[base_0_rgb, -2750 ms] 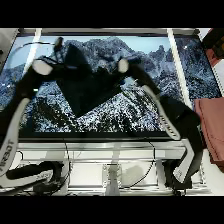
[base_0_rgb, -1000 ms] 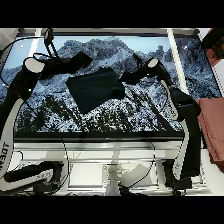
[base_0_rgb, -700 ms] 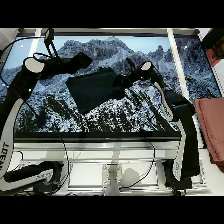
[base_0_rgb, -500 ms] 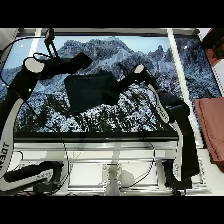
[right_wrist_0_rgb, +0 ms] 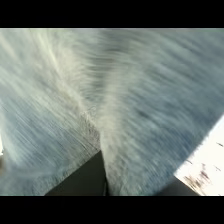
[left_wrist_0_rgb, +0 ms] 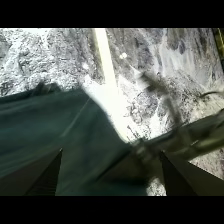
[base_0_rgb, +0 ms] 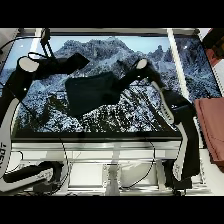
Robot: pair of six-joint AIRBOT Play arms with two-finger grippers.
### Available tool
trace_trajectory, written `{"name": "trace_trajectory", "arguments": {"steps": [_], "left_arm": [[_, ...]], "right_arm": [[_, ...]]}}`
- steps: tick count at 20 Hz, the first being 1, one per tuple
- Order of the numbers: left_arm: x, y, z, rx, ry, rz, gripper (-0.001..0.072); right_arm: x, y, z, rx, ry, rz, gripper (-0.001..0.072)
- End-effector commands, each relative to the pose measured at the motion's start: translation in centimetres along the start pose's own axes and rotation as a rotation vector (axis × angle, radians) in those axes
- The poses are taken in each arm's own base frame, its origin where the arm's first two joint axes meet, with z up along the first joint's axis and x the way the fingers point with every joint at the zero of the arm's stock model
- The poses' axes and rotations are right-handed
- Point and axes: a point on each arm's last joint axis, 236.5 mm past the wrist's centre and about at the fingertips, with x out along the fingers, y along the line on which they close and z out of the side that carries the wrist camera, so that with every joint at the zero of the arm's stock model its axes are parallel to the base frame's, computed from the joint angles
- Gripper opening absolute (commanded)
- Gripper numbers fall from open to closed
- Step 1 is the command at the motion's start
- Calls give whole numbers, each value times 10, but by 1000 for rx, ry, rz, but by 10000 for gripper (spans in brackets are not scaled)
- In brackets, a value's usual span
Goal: Fold the clothes and pants, and hang the long-sleeved shirts on hangers.
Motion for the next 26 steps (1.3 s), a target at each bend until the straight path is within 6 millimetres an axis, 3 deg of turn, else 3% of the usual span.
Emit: {"name": "trace_trajectory", "arguments": {"steps": [1, 6, 9, 13, 17, 20, 23, 24, 26], "left_arm": [[-13, 5, 8, -4, -17, 8, 684], [-27, 6, 19, -2, -53, 15, 684], [-30, 4, 21, 2, -59, 13, 684], [-34, 0, 23, 9, -69, 9, 683], [-40, -6, 26, 19, -83, 4, 684], [-42, -7, 27, 21, -87, 2, 684], [-42, -7, 27, 21, -87, 3, 684], [-42, -7, 27, 21, -88, 3, 684], [-42, -7, 27, 21, -88, 2, 683]], "right_arm": [[-77, -11, 18, 67, -124, -17, 18], [-230, -43, 16, 153, -348, -69, 18], [-322, -72, -11, 246, -485, -138, 18], [-436, -120, -90, 447, -635, -301, 18], [-537, -145, -184, 715, -861, -446, 18], [-579, -166, -278, 1006, -922, -620, 18], [-581, -173, -385, 1326, -767, -842, 18], [-579, -173, -406, 1385, -717, -877, 18], [-577, -175, -418, 1421, -711, -871, 22]]}}
